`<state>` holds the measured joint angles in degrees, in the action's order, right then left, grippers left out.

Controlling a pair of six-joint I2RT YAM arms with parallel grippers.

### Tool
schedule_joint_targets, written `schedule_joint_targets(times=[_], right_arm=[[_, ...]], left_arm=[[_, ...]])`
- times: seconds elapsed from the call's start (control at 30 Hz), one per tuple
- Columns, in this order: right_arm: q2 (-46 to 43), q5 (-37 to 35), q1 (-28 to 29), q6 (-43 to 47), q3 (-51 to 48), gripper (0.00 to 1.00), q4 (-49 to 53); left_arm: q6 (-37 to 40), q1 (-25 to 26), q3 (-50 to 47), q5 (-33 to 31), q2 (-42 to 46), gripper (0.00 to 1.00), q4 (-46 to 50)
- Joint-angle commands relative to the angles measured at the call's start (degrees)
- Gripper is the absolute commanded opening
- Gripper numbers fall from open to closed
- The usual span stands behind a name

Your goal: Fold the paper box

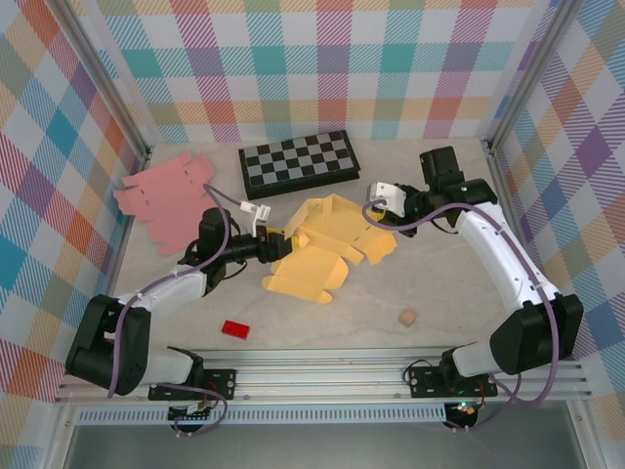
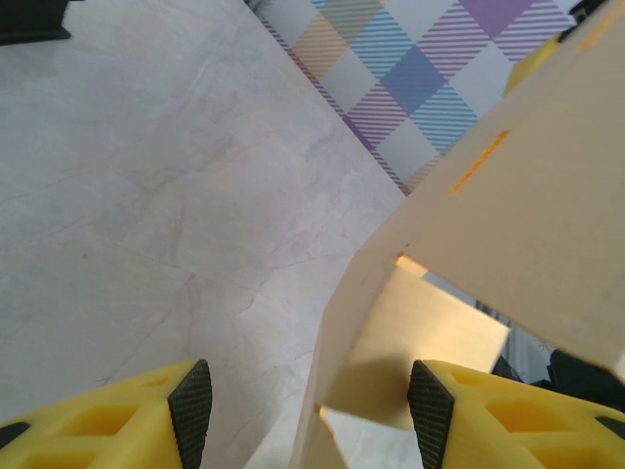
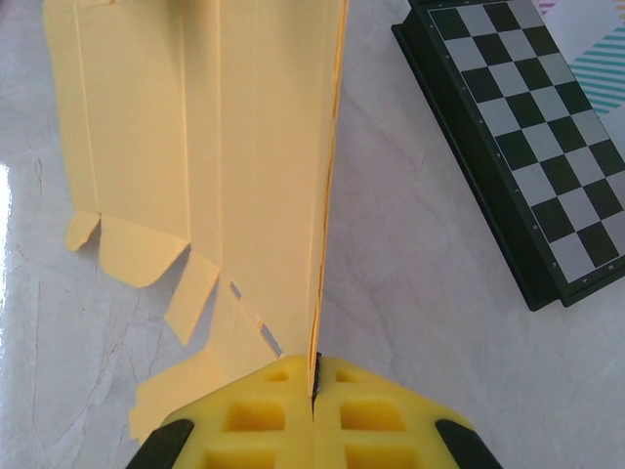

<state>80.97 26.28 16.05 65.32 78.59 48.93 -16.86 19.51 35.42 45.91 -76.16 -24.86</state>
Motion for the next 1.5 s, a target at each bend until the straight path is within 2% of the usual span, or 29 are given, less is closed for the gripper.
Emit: schedule_joint_targets(times=[0.0,0.13,0.3,0.47,0.57,0.7,0.73,0.77,0.87,0.9,0.93,1.17,1.33,1.47], right_arm=[[0.65,4.52,-0.06,0.08,1.84,0.00,0.93],[1.01,4.91,-0.08,0.15,2.09,0.00,1.41],[1.25,5.27,-0.06,0.18,2.45,0.00,1.86],[1.64,5.36,-0.06,0.38,2.54,0.00,1.87],[1.74,5.16,-0.06,0.73,2.31,0.00,1.87],[1.74,5.01,-0.08,1.30,2.02,0.00,1.96],[1.65,4.88,-0.07,1.47,2.02,0.00,1.94],[1.56,4.79,-0.06,1.48,1.92,0.00,1.81],[1.34,3.17,-0.06,1.40,1.51,0.00,1.02],[1.15,2.19,-0.06,1.18,1.08,0.00,0.39],[0.74,0.96,0.03,0.97,0.51,0.00,-0.61],[-1.40,-12.65,4.22,3.79,-2.13,0.00,-3.19],[-0.05,-15.77,7.60,5.31,-1.72,0.00,-2.73],[0.00,-18.86,10.25,5.64,-3.66,0.00,-6.17]], left_arm=[[2.08,1.75,3.30,3.15,-0.08,0.58,1.51],[3.76,2.38,4.88,3.35,0.06,0.57,3.99],[4.17,3.20,6.43,4.71,-1.08,0.47,4.94],[5.61,3.87,8.45,4.56,-1.36,0.31,7.96],[6.79,3.89,9.08,3.94,-1.14,0.14,9.76],[7.33,3.96,8.90,3.75,-1.02,0.03,10.02],[7.24,3.96,8.76,3.47,-0.89,0.04,9.80],[7.20,3.96,8.62,3.05,-0.70,0.09,9.78],[6.87,4.00,8.31,0.51,0.64,0.51,10.01],[6.76,4.05,8.19,-0.51,1.53,0.60,10.36],[6.74,4.18,7.95,-1.74,2.78,0.63,10.81],[5.26,6.50,3.45,-12.74,16.01,0.66,13.91],[5.90,7.90,-0.34,-19.30,26.34,0.66,18.09],[4.06,7.91,-3.99,-25.96,30.54,0.66,17.32]])
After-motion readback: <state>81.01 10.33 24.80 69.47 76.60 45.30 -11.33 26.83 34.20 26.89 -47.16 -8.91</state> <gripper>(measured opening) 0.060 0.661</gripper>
